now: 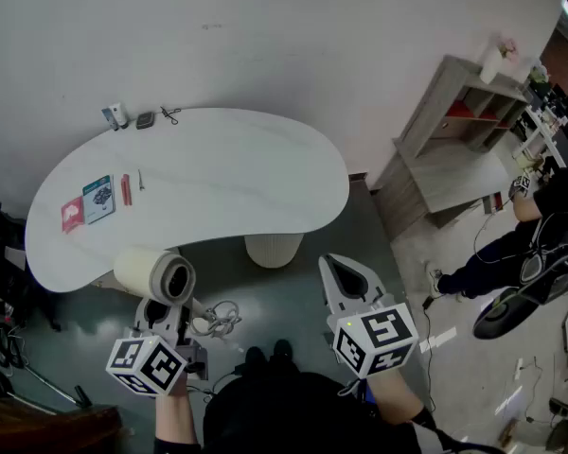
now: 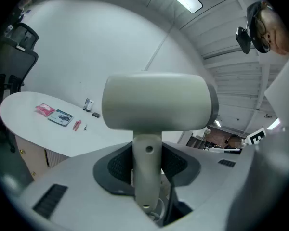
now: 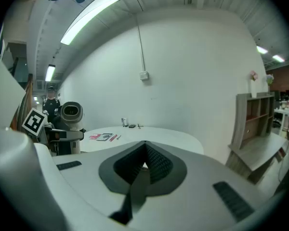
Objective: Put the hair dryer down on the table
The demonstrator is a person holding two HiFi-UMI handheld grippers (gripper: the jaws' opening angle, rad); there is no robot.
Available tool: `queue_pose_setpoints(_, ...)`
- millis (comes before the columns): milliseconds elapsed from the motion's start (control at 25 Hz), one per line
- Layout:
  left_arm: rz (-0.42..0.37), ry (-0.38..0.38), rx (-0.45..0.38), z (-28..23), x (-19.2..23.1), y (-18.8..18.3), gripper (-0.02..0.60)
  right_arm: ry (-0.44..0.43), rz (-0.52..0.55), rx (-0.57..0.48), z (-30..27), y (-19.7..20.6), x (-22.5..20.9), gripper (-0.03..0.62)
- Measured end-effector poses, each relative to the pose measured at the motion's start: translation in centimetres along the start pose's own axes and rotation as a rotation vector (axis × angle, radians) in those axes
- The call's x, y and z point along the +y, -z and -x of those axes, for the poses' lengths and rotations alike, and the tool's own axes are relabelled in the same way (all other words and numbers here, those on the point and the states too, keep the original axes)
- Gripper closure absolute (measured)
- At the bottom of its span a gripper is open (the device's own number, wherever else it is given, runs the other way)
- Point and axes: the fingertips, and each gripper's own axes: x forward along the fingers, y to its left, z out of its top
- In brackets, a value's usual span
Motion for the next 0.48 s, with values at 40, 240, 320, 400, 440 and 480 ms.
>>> queue_pose_setpoints(40, -0.006, 0.001, 0.004, -0.1, -0.2, 0.1, 0.422, 0.001, -0.002, 0.003, 0.0, 0.1, -0.2, 0.592)
queue_pose_setpoints(240, -0.015, 0.001, 0.016, -0.6, -0.7, 0.5, 0.422, -0.001, -0.012, 0.012, -0.1, 0.6, -0.9, 0.592)
queue_pose_setpoints(320, -0.006, 0.000, 0.016, -0.6, -0.9, 0.8, 0.422, 0.002, -0.013, 0.015, 0.1, 0.6, -1.2, 0.592)
queue_pose_setpoints(400, 0.003, 0.000, 0.015, -0.7, -1.1, 1.0, 0.422, 0.003, -0.013, 0.016, 0.2, 0.8, -1.6, 0.592)
queue_pose_setpoints(440, 0.006, -0.001, 0.014, -0.7, -1.1, 1.1, 0.422, 0.002, -0.014, 0.016, 0.2, 0.8, -1.8, 0.592)
queue_pose_setpoints(480, 0.007, -0.002, 0.013, -0.7, -1.2, 1.1, 0.422, 0.000, -0.015, 0.018, 0.3, 0.9, -1.9, 0.592)
